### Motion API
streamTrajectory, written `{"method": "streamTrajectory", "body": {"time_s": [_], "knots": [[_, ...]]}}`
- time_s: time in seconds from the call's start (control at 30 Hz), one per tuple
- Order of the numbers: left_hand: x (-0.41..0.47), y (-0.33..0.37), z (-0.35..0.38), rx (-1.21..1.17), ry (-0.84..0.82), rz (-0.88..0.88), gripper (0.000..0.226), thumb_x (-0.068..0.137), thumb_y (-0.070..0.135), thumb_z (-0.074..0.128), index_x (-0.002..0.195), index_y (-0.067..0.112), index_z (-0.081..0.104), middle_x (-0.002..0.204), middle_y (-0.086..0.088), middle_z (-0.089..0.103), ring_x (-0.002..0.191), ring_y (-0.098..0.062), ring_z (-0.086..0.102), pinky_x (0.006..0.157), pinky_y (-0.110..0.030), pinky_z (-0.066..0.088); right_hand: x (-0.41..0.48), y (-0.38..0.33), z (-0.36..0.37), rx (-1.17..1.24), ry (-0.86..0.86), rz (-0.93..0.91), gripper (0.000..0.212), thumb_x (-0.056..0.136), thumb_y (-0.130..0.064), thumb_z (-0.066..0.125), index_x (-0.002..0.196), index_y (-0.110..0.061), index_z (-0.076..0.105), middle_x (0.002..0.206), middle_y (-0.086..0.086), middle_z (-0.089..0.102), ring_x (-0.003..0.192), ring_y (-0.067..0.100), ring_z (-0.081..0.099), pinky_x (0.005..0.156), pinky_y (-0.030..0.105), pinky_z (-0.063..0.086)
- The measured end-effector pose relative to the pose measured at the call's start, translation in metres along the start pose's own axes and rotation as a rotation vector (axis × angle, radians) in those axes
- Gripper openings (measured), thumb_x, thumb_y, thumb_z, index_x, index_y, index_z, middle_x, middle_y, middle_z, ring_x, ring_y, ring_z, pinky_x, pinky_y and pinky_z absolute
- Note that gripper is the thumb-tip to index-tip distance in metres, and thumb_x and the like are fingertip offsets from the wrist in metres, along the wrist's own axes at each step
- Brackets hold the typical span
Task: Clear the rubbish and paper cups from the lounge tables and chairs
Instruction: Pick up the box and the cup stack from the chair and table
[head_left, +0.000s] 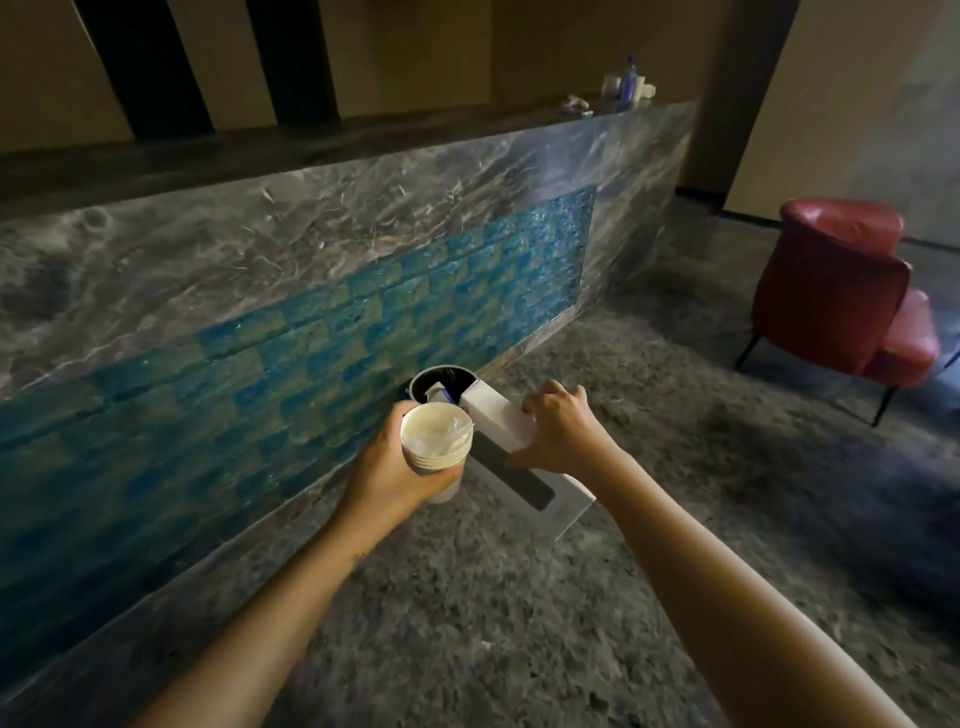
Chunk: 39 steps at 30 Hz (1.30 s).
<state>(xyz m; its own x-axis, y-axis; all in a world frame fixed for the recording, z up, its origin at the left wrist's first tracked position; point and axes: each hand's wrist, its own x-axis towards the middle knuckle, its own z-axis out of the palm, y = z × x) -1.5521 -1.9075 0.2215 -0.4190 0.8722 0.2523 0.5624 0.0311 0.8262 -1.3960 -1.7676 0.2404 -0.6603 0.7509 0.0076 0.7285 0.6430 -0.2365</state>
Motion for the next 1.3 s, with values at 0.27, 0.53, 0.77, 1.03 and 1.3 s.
{"method": "streamTrajectory", "body": {"time_s": [0.27,0.53,0.77,1.03,1.3], "knots": [[0.208,-0.028,0.023,0.03,0.075,-0.007,0.062,0.059,0.027,0.083,0.106,0.033,0.044,0.094,0.025,0.053,0.084,0.018,0.049,0.061,-0.003,0.039,0.212,0.056,-0.037,-0.033,-0.01,-0.084,0.067,0.065,-0.052,0.072,0.117,-0.014,0.054,0.112,0.007,0.045,0.104,0.03,0.042,0.088,0.039,0.043],[0.398,-0.1,0.066,0.063,0.081,-0.034,0.062,0.058,0.028,0.083,0.105,0.033,0.043,0.092,0.022,0.052,0.081,0.007,0.05,0.06,-0.004,0.039,0.408,0.109,-0.019,0.007,-0.03,-0.088,0.065,0.065,-0.052,0.072,0.115,-0.015,0.055,0.109,0.005,0.044,0.096,0.027,0.037,0.085,0.036,0.041],[0.561,-0.158,0.095,0.077,0.088,-0.139,0.063,0.057,0.028,0.084,0.1,0.038,0.039,0.089,0.027,0.049,0.078,0.005,0.048,0.057,-0.006,0.034,0.579,0.152,-0.018,-0.01,-0.058,-0.079,0.067,0.066,-0.053,0.072,0.118,-0.015,0.054,0.112,0.006,0.044,0.099,0.029,0.039,0.087,0.038,0.042],[0.671,-0.229,0.138,0.167,0.142,-0.326,0.066,0.058,0.021,0.083,0.109,0.026,0.042,0.104,0.005,0.052,0.089,-0.011,0.049,0.064,-0.022,0.036,0.717,0.192,0.029,0.06,-0.129,-0.145,0.065,0.069,-0.059,0.066,0.115,-0.015,0.053,0.115,0.004,0.044,0.104,0.025,0.036,0.085,0.035,0.042],[0.709,-0.295,0.213,0.205,0.294,-0.619,0.078,0.058,0.028,0.085,0.123,0.017,0.042,0.119,-0.002,0.05,0.107,-0.019,0.051,0.086,-0.031,0.045,0.82,0.231,0.115,0.153,-0.305,-0.292,0.066,0.065,-0.055,0.068,0.112,-0.01,0.055,0.115,0.005,0.045,0.105,0.025,0.034,0.079,0.03,0.035]]}}
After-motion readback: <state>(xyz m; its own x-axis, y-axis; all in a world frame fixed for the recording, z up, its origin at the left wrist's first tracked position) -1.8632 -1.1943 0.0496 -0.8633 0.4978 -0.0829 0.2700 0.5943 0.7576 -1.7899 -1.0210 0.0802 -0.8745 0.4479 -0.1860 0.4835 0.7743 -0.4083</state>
